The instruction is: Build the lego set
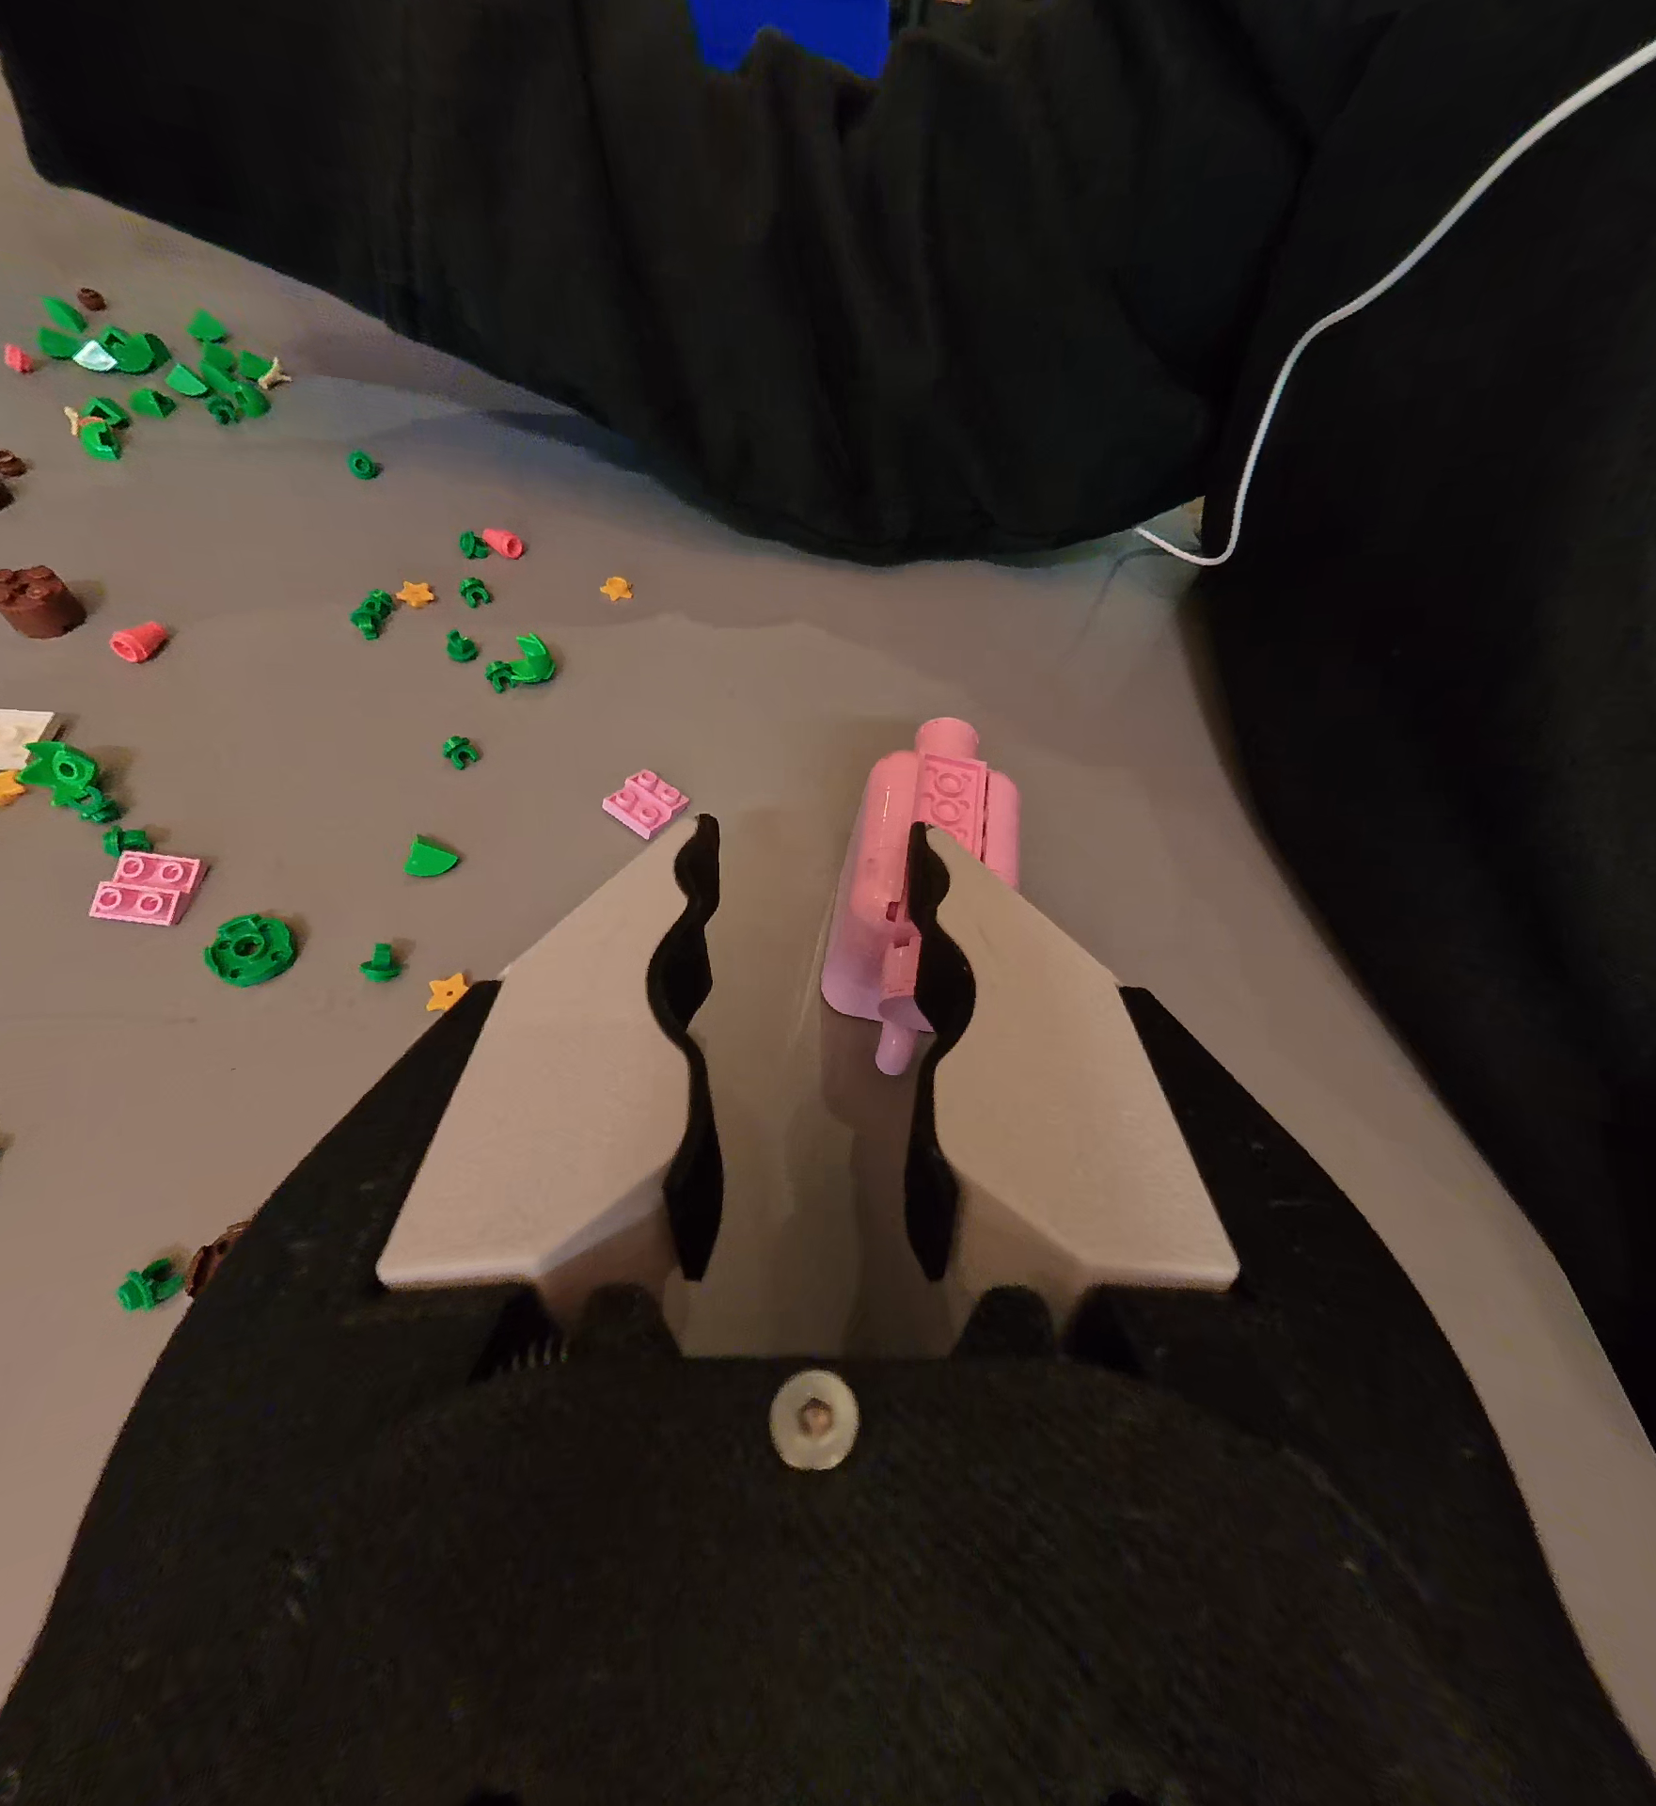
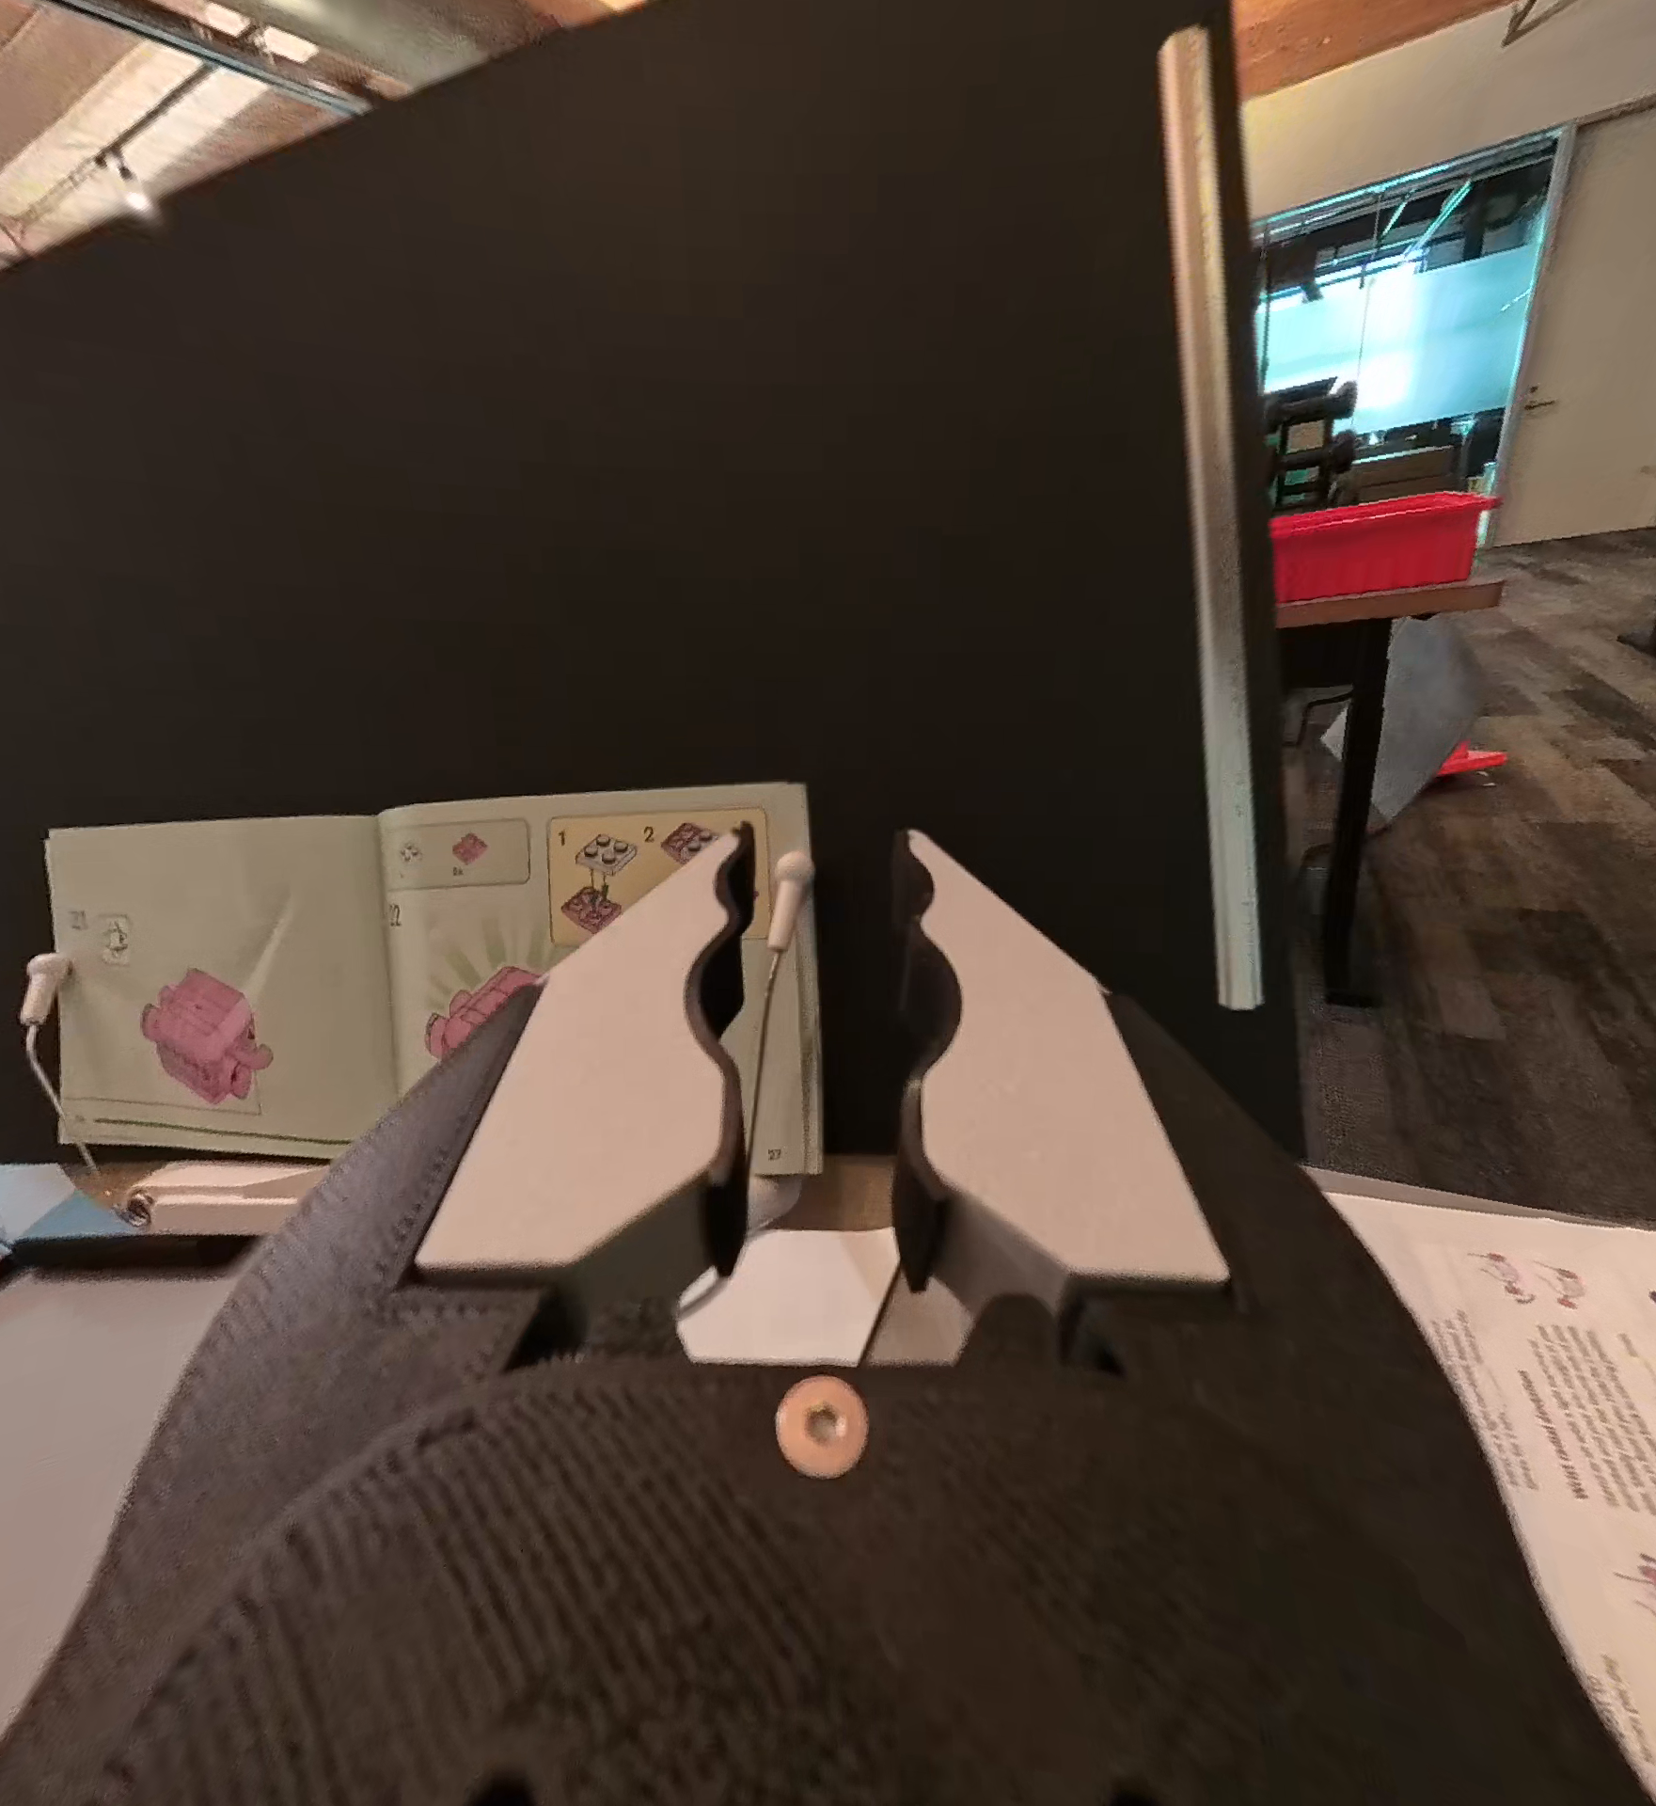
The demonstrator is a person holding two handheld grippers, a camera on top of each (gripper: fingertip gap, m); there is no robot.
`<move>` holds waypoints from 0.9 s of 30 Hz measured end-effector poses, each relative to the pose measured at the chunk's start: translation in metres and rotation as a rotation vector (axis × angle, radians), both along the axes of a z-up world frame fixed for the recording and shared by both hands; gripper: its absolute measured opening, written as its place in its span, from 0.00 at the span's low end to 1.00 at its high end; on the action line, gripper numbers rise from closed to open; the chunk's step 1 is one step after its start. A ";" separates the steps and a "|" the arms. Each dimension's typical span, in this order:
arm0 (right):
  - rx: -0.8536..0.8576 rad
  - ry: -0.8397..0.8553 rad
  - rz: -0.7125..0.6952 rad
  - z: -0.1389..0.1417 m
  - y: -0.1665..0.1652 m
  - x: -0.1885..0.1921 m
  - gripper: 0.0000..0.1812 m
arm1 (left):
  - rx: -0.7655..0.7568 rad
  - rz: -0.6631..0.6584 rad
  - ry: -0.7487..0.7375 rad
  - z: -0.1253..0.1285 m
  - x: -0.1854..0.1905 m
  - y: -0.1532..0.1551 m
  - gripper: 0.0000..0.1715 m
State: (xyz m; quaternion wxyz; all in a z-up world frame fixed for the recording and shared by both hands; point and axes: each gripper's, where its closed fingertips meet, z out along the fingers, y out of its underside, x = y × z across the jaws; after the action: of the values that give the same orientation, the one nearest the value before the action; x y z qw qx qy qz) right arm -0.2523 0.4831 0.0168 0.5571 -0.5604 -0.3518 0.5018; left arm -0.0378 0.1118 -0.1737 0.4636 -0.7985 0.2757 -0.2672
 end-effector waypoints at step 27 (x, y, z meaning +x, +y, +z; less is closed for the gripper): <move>0.061 -0.190 0.337 -0.053 -0.158 0.124 0.15 | 0.181 0.229 -0.015 0.029 -0.039 0.018 0.17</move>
State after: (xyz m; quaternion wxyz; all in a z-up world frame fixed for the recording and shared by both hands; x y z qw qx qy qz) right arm -0.1285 0.3247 -0.0365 0.4460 -0.5214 -0.5067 0.5220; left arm -0.0769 0.1297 -0.1450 0.5634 -0.7775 0.2023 -0.1928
